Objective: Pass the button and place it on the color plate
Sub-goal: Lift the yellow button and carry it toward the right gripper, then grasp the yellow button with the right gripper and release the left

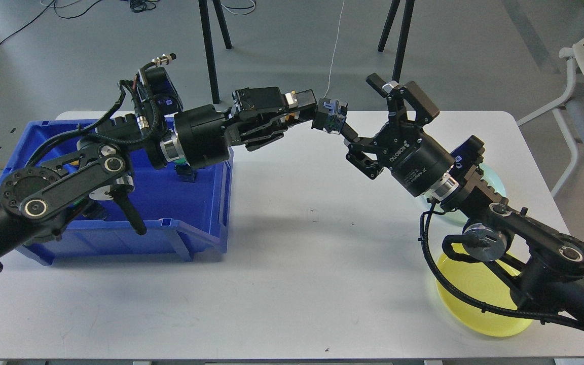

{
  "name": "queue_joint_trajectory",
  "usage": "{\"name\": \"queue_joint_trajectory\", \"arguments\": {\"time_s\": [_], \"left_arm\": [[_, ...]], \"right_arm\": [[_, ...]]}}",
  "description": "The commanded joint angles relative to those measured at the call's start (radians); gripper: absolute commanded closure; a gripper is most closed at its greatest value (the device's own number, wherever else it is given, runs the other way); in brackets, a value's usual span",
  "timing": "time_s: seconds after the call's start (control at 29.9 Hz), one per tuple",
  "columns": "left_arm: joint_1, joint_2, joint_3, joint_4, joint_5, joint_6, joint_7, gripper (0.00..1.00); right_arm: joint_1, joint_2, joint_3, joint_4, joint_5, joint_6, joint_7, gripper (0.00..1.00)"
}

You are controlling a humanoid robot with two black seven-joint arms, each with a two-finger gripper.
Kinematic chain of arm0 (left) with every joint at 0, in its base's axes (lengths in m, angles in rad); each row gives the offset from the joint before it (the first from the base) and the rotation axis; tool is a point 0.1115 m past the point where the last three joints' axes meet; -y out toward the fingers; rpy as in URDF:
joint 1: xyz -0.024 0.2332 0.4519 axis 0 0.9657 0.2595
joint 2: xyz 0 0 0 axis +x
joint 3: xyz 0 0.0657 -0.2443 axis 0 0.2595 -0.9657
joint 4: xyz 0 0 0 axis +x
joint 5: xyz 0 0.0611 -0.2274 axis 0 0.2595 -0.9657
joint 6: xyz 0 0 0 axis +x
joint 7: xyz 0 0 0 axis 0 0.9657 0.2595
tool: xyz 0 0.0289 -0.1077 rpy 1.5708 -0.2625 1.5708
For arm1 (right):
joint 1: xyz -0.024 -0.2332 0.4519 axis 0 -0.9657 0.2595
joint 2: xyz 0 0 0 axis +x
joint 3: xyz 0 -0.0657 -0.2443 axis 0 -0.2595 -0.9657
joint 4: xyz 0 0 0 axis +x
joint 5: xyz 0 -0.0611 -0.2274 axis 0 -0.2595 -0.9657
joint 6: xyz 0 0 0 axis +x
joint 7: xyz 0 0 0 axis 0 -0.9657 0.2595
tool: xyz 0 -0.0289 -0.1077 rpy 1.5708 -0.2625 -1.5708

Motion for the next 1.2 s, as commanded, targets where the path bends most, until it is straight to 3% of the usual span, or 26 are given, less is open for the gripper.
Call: {"name": "queue_joint_trajectory", "arguments": {"time_s": [0.0,0.7,0.77,0.8,0.87,0.9,1.04,1.17], "left_arm": [[0.016,-0.009,0.001,0.016,0.003,0.000,0.000,0.96],[0.034,-0.017,0.006,0.064,0.017,0.000,0.000,0.96],[0.034,-0.017,0.006,0.064,0.019,0.000,0.000,0.96],[0.034,-0.017,0.006,0.065,0.019,0.000,0.000,0.96],[0.034,-0.017,0.005,0.065,0.019,0.000,0.000,0.96],[0.034,-0.017,0.006,0.065,0.019,0.000,0.000,0.96],[0.034,-0.017,0.004,0.065,0.019,0.000,0.000,0.95],[0.034,-0.017,0.004,0.067,0.017,0.000,0.000,0.95]], "right_arm": [[0.004,0.033,-0.014,-0.005,-0.006,-0.005,0.000,0.01],[0.016,0.066,-0.080,0.004,0.000,0.005,0.000,0.05],[0.016,0.066,-0.080,0.007,0.000,0.005,0.000,0.17],[0.016,0.065,-0.080,0.010,-0.001,0.005,0.000,0.32],[0.015,0.066,-0.079,0.013,-0.004,-0.008,0.000,0.77],[0.015,0.069,-0.076,0.007,-0.006,-0.027,0.000,0.86],[0.006,0.066,-0.072,0.013,0.000,-0.058,0.000,0.98],[-0.001,0.065,-0.072,0.015,0.005,-0.067,0.000,1.00]]}}
